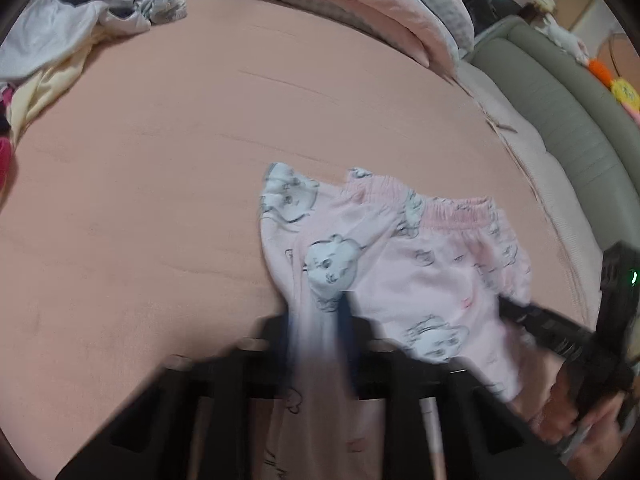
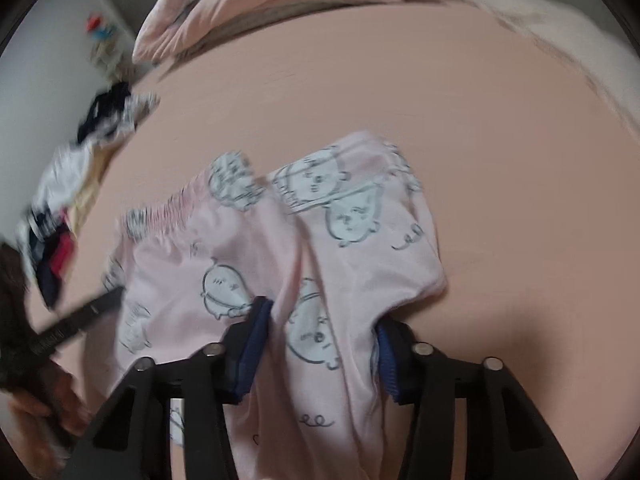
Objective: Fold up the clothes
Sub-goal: 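Pinch the pants edge with the left tool while the right tool pinches it too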
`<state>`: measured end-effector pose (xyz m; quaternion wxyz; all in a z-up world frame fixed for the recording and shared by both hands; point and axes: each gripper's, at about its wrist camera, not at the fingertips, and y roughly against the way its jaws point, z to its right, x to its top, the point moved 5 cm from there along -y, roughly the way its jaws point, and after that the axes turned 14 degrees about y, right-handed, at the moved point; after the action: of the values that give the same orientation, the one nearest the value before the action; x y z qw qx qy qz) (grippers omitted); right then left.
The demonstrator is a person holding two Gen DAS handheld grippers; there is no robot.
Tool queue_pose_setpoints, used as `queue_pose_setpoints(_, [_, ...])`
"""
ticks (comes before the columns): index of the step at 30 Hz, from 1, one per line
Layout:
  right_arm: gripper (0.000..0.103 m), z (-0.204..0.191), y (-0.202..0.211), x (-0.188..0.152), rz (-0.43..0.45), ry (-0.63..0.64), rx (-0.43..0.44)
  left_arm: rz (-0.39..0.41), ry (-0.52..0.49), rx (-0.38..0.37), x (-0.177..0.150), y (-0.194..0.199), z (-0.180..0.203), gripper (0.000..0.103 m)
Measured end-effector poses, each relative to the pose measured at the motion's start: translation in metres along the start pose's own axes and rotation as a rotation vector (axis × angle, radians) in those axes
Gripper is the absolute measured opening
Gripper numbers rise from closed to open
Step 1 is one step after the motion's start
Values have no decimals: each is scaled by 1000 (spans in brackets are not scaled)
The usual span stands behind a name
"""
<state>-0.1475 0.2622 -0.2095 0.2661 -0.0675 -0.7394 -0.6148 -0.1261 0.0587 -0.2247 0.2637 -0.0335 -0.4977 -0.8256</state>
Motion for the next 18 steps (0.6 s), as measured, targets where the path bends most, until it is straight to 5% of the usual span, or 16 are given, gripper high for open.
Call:
queue_pose_setpoints(1, [16,-5,2,0,6,19,13,6,-5,10,-2,0,5,6])
queue_pose_setpoints(5, [13,-17,21,6,80,6,62,54,-147,42,-24,21,36,6])
queue_pose_setpoints(10, [12,-14,49,2,106,-28,81,59,-165,-7,-39,50,61,5])
queue_pose_setpoints(14, [12,1,62,-21,92,-69,97,57,-250,22,-57,53,84,5])
queue_pose_setpoints(18, [12,16,78,-21,132,-118,109,4,-218,-39,-60,52,100,5])
